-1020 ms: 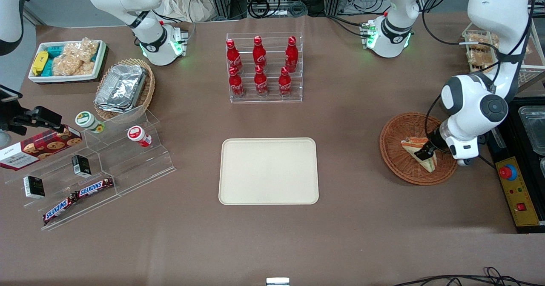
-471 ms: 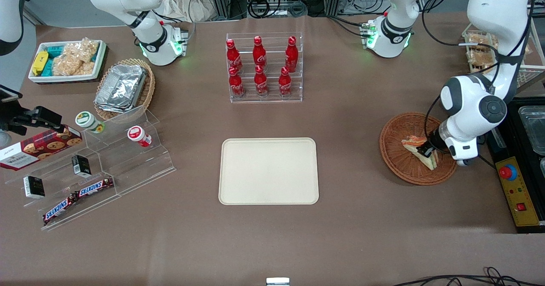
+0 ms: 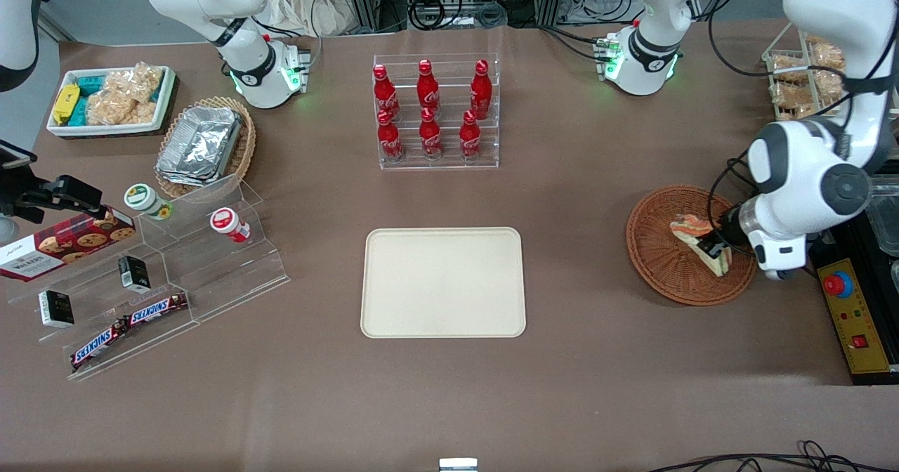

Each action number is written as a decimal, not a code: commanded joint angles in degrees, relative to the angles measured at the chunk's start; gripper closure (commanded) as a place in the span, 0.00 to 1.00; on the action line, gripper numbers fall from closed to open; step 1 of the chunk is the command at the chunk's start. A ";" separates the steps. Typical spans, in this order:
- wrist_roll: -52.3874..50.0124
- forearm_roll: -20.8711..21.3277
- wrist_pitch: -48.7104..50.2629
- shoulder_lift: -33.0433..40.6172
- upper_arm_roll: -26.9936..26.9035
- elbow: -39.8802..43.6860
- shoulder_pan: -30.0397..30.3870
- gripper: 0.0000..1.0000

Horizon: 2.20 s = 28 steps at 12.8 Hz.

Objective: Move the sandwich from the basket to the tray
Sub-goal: 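Lift the sandwich up out of the basket with the left gripper, then carry the sandwich over the cream tray with the left gripper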

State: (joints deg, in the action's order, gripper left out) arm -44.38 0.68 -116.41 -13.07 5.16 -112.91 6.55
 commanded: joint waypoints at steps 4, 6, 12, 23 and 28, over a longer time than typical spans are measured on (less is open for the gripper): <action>15.63 0.46 18.40 -6.34 10.28 25.43 -0.31 1.00; 15.64 1.76 18.41 -11.25 15.29 30.45 -0.40 1.00; 9.85 13.73 10.72 -28.30 19.88 41.97 -13.47 1.00; -5.18 14.52 -4.44 -38.70 19.62 40.49 -23.69 1.00; -5.54 18.12 -3.57 -37.12 19.62 38.56 -23.25 0.00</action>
State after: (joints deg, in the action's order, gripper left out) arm -48.71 17.18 -121.09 -51.40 24.90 -73.90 -16.78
